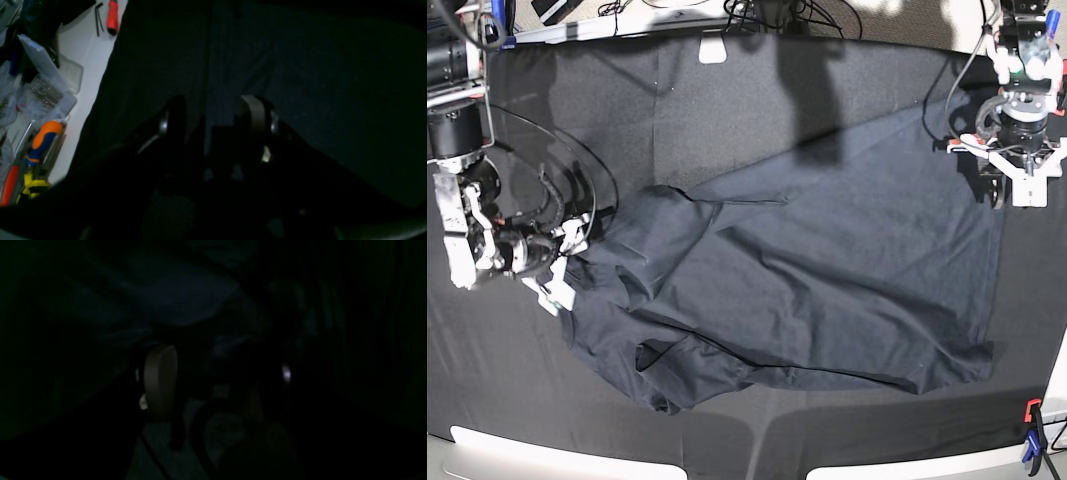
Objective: Layout the t-shirt on the table in an organized manner, then fold the t-shirt properly
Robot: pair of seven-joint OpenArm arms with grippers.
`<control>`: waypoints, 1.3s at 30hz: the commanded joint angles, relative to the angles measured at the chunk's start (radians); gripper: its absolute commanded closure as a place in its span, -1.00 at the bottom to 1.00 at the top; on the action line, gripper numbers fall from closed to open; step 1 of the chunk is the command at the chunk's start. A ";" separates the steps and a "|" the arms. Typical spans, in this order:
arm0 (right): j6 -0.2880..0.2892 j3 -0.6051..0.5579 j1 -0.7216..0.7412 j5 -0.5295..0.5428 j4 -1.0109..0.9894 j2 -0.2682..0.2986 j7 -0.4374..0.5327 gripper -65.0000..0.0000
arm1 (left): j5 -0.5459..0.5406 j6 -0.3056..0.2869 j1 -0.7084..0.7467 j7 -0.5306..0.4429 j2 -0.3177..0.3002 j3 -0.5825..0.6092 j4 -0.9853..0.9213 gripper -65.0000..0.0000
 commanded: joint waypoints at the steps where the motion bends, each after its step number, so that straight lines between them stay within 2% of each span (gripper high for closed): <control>1: 0.007 0.010 0.033 0.023 0.013 0.007 0.014 -0.13 | 0.002 0.015 -0.002 -0.028 -0.011 -0.006 0.020 0.29; 3: 0.023 0.010 0.036 0.050 0.013 -0.003 0.013 -0.10 | 0.002 0.015 -0.002 -0.028 -0.011 -0.006 0.020 0.29; 7: 0.062 0.010 0.042 0.065 0.013 -0.024 0.016 0.21 | 0.002 0.015 -0.002 -0.028 -0.011 -0.006 0.020 0.29; 10: 0.069 0.010 0.044 0.065 0.013 -0.032 0.016 0.41 | 0.002 0.015 -0.002 -0.028 -0.011 -0.006 0.020 0.29; 15: 0.069 0.010 0.044 0.056 0.013 -0.032 0.019 1.00 | 0.003 0.015 -0.002 -0.027 -0.011 -0.006 0.020 0.29; 19: 0.072 0.010 0.044 0.025 0.013 -0.032 0.019 1.00 | 0.003 0.014 0.001 -0.026 -0.019 -0.010 0.020 0.29; 22: 0.104 0.010 0.041 0.009 0.013 -0.032 0.019 1.00 | -0.005 0.015 0.012 0.001 -0.019 -0.042 0.020 0.29; 26: 0.108 0.010 0.041 0.009 0.013 -0.032 0.014 1.00 | -0.116 0.014 0.058 0.006 -0.013 -0.145 0.020 0.29; 29: 0.135 0.010 0.041 0.009 0.014 -0.032 0.015 1.00 | -0.208 0.010 0.104 0.007 -0.014 -0.227 0.019 0.29; 33: 0.138 0.010 0.041 0.009 0.020 -0.032 0.011 1.00 | -0.332 -0.035 0.154 0.042 -0.012 -0.281 -0.007 0.29; 35: 0.138 0.010 0.041 0.010 0.027 -0.032 0.007 1.00 | -0.341 -0.054 0.152 0.069 -0.003 -0.281 -0.060 0.27; 39: 0.138 0.010 0.034 0.009 0.051 -0.032 0.004 1.00 | -0.352 -0.114 0.119 0.051 0.028 -0.281 -0.185 0.20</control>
